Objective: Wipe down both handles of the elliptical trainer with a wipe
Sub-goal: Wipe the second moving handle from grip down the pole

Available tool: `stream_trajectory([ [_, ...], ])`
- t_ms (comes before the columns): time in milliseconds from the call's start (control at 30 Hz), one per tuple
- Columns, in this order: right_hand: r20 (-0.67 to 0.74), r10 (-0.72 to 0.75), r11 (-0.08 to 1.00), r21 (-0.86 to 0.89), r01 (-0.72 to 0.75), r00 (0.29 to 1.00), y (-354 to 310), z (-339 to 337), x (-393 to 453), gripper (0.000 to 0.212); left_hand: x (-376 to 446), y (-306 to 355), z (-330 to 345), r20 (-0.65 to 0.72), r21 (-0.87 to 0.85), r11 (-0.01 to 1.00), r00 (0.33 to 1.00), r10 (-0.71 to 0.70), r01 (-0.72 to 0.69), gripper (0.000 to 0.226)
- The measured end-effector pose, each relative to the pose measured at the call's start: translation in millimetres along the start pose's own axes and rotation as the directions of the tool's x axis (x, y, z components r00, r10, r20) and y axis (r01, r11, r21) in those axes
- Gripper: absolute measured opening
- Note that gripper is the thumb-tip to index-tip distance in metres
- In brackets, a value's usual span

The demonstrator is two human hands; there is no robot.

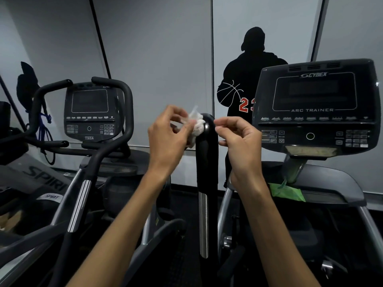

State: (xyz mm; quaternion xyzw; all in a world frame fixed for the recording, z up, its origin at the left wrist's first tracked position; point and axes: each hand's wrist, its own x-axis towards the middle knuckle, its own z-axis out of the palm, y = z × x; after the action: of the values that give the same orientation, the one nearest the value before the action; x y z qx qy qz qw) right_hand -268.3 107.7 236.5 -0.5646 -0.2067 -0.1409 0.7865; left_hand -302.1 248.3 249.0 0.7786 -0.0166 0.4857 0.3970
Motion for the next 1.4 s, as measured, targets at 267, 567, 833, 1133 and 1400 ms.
stream_trajectory([
  [267,-0.047,-0.003,1.000,-0.028,0.001,0.999,7.6,-6.8,3.8,0.018,0.3,-18.3,12.7,-0.002,-0.102,0.992,0.997,-0.073,0.072,0.006],
  [567,-0.048,-0.009,1.000,-0.031,0.007,0.999,11.9,-11.3,4.3,0.015,-43.1,-22.0,11.9,-0.054,-0.178,0.980,0.994,-0.096,0.085,0.031],
  [833,-0.021,-0.013,0.999,-0.032,0.013,1.000,12.3,-15.0,-0.3,0.014,-16.3,-22.5,32.8,0.016,-0.550,0.767,0.923,-0.384,0.329,0.005],
  [1133,-0.020,-0.045,0.998,-0.032,0.045,0.999,12.0,-4.2,0.7,0.015,7.3,-20.6,35.2,0.288,-0.646,0.450,0.742,-0.605,0.617,0.022],
  [1400,-0.021,-0.073,0.996,-0.059,0.072,0.997,15.3,-9.7,1.7,0.017,-21.0,-28.4,22.7,0.506,-0.567,0.480,0.742,-0.440,0.670,0.035],
])
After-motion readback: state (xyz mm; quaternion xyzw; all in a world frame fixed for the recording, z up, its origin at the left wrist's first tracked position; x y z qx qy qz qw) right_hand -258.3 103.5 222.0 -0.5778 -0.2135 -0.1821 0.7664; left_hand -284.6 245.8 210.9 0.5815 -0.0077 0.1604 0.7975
